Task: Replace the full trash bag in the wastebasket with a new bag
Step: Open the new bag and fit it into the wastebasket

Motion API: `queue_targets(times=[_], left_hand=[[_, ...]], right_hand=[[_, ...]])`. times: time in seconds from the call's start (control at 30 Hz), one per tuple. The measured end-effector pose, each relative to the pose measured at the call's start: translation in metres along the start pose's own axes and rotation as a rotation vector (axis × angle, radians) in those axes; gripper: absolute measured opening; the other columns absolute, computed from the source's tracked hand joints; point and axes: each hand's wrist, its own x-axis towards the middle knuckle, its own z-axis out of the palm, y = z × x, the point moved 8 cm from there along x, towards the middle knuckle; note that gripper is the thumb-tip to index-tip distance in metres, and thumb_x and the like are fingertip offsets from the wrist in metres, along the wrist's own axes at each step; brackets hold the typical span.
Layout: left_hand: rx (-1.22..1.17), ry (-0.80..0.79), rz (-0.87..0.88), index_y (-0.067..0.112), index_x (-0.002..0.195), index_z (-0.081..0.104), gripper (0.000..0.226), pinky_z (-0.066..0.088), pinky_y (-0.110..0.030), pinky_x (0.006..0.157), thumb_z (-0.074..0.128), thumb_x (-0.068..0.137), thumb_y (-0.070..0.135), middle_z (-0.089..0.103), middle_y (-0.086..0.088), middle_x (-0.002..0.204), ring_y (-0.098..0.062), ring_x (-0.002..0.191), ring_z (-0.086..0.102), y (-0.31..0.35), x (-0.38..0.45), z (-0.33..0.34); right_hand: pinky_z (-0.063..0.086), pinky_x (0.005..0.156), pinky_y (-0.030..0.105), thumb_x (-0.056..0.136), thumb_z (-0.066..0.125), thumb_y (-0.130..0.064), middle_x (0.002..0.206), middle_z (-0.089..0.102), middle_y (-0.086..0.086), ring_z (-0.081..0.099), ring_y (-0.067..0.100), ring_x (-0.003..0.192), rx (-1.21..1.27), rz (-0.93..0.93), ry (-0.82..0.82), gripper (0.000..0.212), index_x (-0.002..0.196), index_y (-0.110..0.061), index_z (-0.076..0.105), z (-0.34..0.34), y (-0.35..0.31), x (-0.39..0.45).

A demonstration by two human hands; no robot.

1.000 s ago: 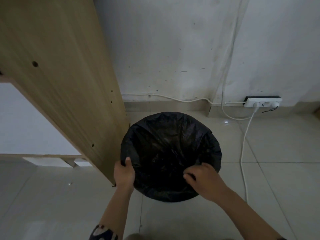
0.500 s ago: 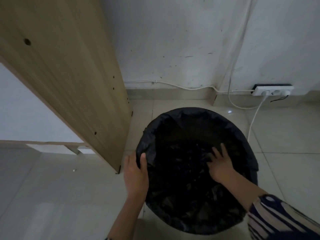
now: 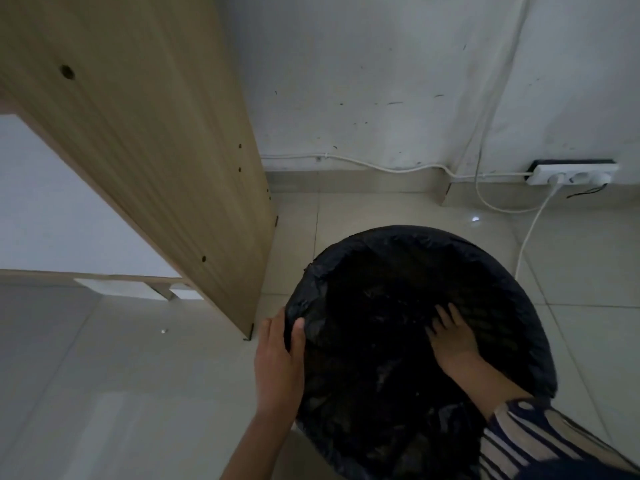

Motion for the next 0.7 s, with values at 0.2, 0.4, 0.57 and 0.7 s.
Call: queue_targets(times=[0.2, 0.4, 0.57, 0.7], left_hand=[[0.007, 0.007, 0.013, 0.008, 0.117, 0.055, 0.032, 0.03, -0.016, 0.074, 0.043, 0.093, 0.026, 0.048, 0.0, 0.093, -0.003, 0.074, 0.043, 0.001, -0.001, 0.0], [0.012, 0.001, 0.058, 0.007, 0.113, 0.056, 0.028, 0.028, -0.011, 0.067, 0.045, 0.093, 0.024, 0.046, 0.001, 0.087, 0.004, 0.074, 0.045, 0.007, -0.002, 0.003], [-0.011, 0.001, 0.012, 0.004, 0.104, 0.056, 0.028, 0.03, -0.017, 0.068, 0.044, 0.094, 0.027, 0.046, 0.001, 0.084, -0.004, 0.071, 0.044, 0.007, 0.004, 0.007], [-0.071, 0.04, -0.054, 0.004, 0.103, 0.056, 0.03, 0.034, -0.025, 0.072, 0.042, 0.095, 0.029, 0.05, -0.001, 0.088, -0.016, 0.081, 0.048, 0.007, 0.014, 0.007]], right_hand=[[0.014, 0.113, 0.046, 0.091, 0.04, -0.019, 0.141, 0.039, 0.015, 0.033, 0.03, 0.129, 0.273, -0.107, 0.328, 0.045, 0.135, -0.008, 0.038, -0.036, -0.018, -0.007], [-0.007, 0.114, 0.055, 0.09, 0.041, -0.047, 0.156, 0.011, 0.011, 0.002, 0.032, 0.143, 0.14, -0.133, 0.003, 0.072, 0.147, -0.018, 0.009, -0.001, -0.032, -0.003], [-0.007, 0.115, 0.046, 0.087, 0.052, -0.04, 0.156, 0.014, 0.008, 0.0, 0.026, 0.144, 0.388, -0.245, 0.181, 0.072, 0.146, -0.022, 0.016, -0.02, -0.038, -0.011], [0.006, 0.117, 0.04, 0.091, 0.046, -0.036, 0.149, 0.033, 0.004, 0.014, 0.022, 0.143, 0.6, -0.233, 0.366, 0.057, 0.142, -0.021, 0.028, -0.058, -0.028, -0.03]])
